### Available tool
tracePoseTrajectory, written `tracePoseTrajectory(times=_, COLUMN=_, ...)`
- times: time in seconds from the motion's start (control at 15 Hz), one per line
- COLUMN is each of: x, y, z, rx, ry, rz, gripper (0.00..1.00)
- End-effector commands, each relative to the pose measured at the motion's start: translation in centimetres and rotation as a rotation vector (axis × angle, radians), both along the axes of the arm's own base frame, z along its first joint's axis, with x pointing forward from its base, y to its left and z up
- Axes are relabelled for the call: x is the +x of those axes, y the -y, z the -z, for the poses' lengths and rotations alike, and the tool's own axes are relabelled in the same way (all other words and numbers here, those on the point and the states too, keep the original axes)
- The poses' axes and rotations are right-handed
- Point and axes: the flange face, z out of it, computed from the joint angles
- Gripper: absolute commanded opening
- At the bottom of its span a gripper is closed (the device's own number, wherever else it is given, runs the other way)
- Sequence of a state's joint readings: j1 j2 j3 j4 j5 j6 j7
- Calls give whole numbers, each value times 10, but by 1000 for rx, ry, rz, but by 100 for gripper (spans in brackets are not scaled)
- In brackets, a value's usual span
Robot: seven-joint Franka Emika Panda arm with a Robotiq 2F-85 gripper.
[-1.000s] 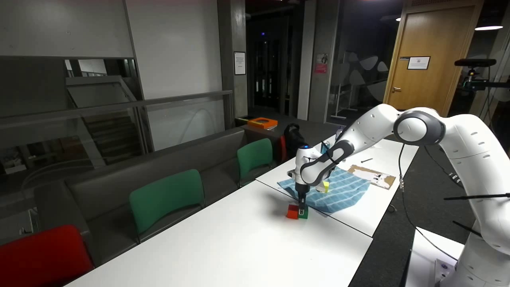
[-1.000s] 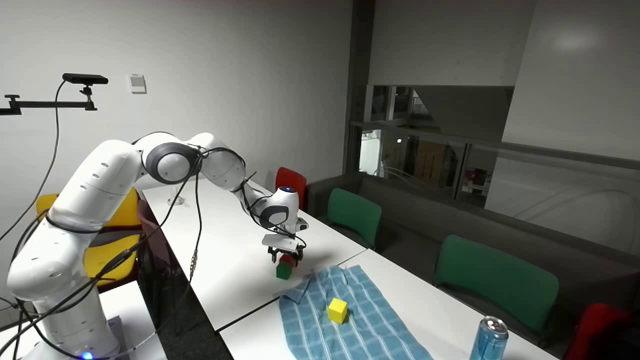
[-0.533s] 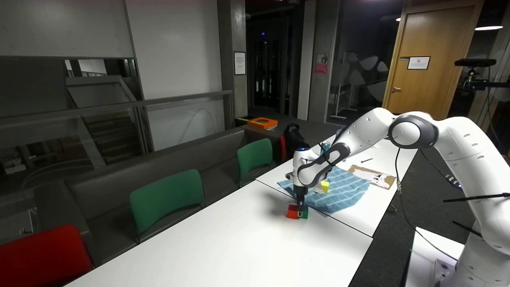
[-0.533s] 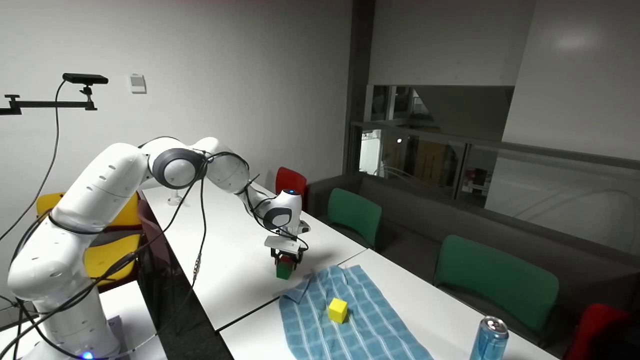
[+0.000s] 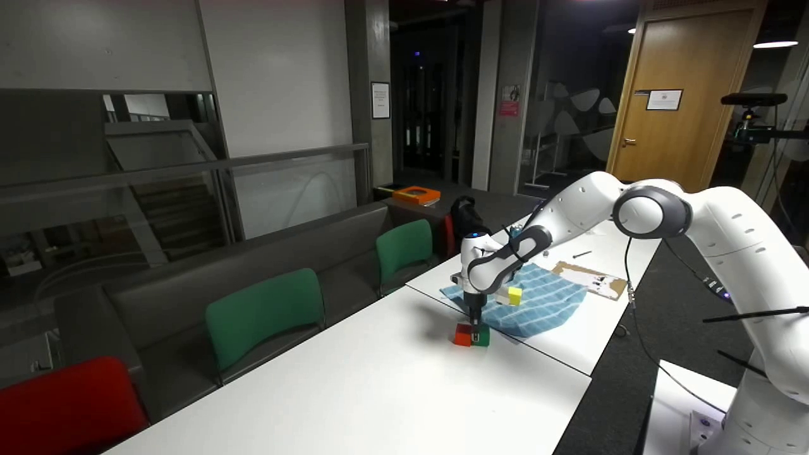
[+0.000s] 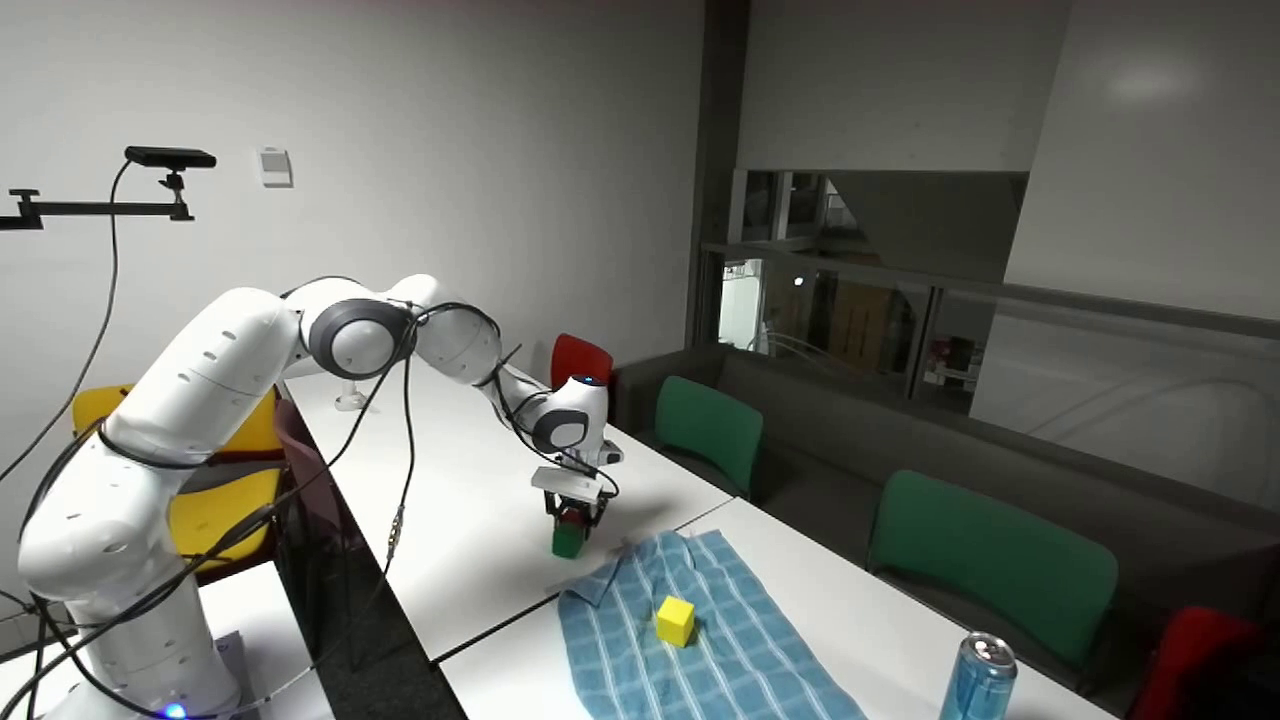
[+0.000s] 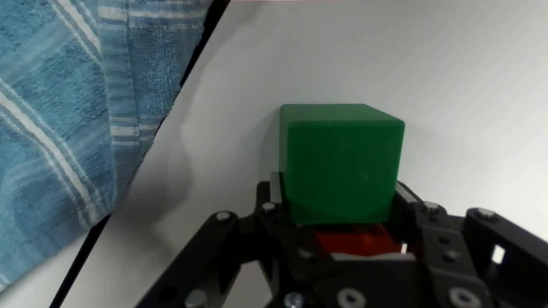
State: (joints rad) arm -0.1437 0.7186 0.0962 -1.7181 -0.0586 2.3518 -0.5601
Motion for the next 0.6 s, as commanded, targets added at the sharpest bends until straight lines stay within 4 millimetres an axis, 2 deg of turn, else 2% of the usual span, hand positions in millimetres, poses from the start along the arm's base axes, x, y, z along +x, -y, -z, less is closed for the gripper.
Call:
tracePoseTrajectory(times=0.0, x=-10, y=7, z=-29, rx=-67, ry=2, rz=67, gripper=31)
tracePoseTrajectory(times=0.27, x=-28, y=24, z=-60, rx=-123, ry=35, rz=165, gripper=31)
tracePoseTrajectory(times=0.53, x=-52, y=53, z=-94, rx=-162, ry=64, rz=266, gripper=31)
